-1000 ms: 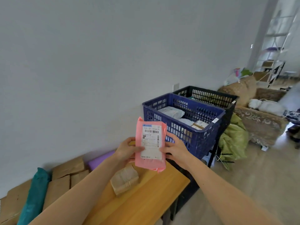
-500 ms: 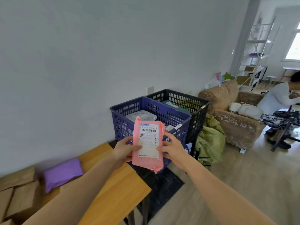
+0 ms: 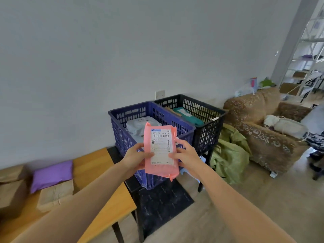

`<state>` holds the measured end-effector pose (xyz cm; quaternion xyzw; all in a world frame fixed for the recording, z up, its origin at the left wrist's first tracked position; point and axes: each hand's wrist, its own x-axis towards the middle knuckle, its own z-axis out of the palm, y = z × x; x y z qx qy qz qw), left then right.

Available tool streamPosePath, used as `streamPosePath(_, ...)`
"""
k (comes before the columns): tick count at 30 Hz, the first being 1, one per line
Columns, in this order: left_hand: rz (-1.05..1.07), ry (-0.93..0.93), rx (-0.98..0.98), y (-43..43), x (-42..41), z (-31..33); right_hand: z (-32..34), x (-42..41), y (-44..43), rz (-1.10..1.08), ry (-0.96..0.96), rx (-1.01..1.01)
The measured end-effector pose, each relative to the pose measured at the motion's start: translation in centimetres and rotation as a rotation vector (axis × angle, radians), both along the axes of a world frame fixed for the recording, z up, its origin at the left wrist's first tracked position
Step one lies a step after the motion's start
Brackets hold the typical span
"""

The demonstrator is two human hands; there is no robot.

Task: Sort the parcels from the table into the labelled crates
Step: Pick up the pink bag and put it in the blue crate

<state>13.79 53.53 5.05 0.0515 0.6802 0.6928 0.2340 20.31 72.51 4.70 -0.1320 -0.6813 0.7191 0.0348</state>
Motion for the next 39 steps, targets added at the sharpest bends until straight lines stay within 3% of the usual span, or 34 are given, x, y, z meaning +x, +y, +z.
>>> streamPosePath(17, 0.017, 0.057, 0.019, 7.9, -14.9, 1.3, 0.8, -16.1, 8.4, 0.073, 0.021, 0.087)
streamPosePath(27, 0.090, -0.028, -0.109, 9.5, -26.2, -1.1, -0.9, -28.6, 11.1, 0.123, -0.027, 0.206)
streamPosePath(39, 0.145, -0.179, -0.187, 11.6, -31.9, -5.9, -6.1, -35.2, 12.5, 0.198, -0.145, 0.388)
